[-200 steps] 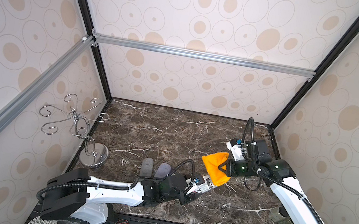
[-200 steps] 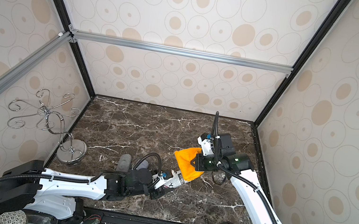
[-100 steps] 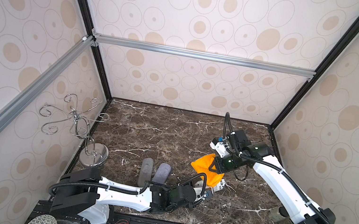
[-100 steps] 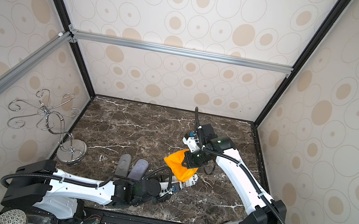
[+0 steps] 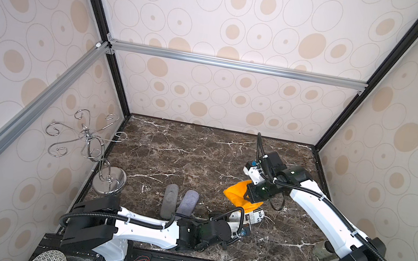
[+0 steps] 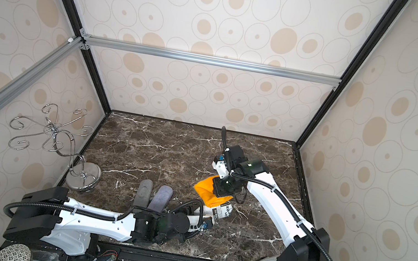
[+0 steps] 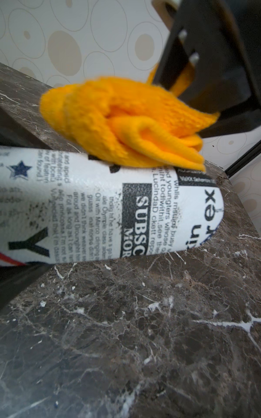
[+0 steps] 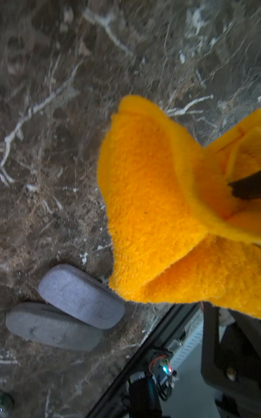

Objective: Wipe the eyeglass case
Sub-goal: Wipe the dirt from the eyeglass case.

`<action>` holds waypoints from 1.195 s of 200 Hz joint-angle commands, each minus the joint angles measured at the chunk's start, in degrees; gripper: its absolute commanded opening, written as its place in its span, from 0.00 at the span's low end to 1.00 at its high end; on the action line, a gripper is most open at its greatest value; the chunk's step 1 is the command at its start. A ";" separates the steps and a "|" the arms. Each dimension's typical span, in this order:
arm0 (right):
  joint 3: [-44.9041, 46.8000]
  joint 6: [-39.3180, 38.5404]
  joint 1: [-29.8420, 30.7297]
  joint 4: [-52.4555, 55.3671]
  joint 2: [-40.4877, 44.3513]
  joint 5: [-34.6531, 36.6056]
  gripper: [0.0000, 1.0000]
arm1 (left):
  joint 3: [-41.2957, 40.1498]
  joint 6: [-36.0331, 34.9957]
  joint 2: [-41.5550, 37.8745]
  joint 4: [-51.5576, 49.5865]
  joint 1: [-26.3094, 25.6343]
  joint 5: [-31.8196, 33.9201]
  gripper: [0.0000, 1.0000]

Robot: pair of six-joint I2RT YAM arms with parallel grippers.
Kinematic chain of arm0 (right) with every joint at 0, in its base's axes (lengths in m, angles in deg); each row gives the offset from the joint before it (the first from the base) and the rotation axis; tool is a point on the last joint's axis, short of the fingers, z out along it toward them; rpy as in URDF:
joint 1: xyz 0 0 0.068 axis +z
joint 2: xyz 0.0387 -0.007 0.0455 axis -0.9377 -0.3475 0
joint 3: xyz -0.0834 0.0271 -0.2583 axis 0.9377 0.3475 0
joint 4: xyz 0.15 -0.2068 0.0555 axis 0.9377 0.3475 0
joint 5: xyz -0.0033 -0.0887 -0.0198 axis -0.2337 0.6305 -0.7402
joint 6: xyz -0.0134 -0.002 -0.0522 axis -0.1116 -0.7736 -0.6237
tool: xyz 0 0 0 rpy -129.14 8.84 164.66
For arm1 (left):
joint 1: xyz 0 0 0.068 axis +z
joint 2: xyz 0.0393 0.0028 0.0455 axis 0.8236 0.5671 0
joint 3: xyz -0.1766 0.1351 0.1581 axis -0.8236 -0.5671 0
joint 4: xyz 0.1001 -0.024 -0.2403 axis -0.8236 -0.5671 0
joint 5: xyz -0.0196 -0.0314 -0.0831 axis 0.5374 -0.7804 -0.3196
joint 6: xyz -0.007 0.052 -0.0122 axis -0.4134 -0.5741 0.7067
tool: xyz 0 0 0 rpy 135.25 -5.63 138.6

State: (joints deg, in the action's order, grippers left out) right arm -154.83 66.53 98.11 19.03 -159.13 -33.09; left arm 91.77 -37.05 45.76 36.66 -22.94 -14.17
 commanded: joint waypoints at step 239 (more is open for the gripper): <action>9.56 8.75 -8.90 -4.83 16.71 3.95 0.00 | 0.48 18.75 -1.48 -2.55 3.54 -2.61 0.43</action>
State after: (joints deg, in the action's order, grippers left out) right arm -148.79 72.00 91.01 15.00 -146.98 -32.17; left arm 91.05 -29.59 45.74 37.73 -21.46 -14.67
